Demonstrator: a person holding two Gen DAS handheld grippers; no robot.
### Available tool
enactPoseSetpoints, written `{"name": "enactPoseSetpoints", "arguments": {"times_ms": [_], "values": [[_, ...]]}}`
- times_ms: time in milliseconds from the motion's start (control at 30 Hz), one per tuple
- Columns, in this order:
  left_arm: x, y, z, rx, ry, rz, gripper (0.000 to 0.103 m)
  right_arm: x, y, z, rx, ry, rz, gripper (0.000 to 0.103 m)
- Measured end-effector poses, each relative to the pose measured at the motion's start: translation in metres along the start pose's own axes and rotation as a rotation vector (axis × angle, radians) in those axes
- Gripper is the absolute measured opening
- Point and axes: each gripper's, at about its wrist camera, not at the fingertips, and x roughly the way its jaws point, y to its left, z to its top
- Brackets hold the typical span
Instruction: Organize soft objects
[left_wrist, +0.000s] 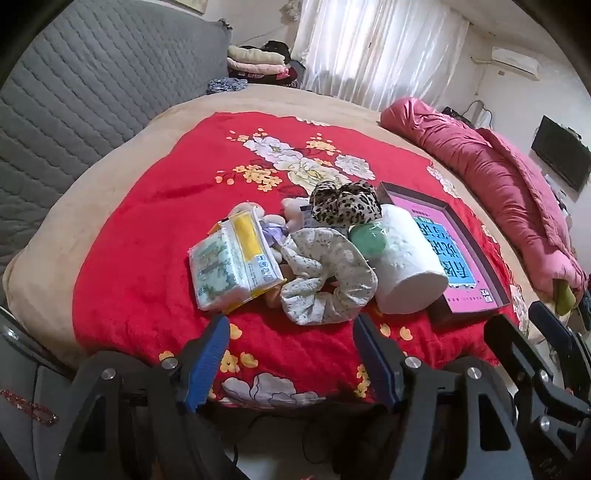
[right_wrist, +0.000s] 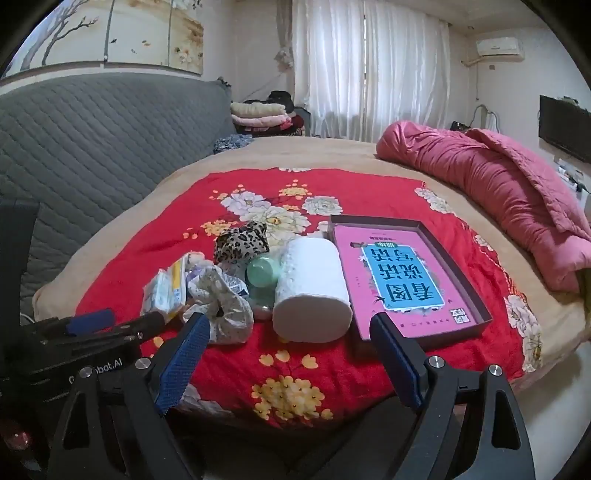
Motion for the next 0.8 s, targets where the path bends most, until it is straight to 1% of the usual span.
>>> {"name": "enactPoseSetpoints", "arguments": {"times_ms": [267,800], "values": [[0.0024,-0.0027,-0.0019,0.003,0.010,0.009,0.068,0.0004,-0.0018,-0.0009,0.005,0.000,0.001,0.089],[0.0039,-0.0050,-0.0035,0.018,0.014,0.001,0.068,0.0028,-0.0020,-0.0015,0.000,0.009,0.003,0.089]]}}
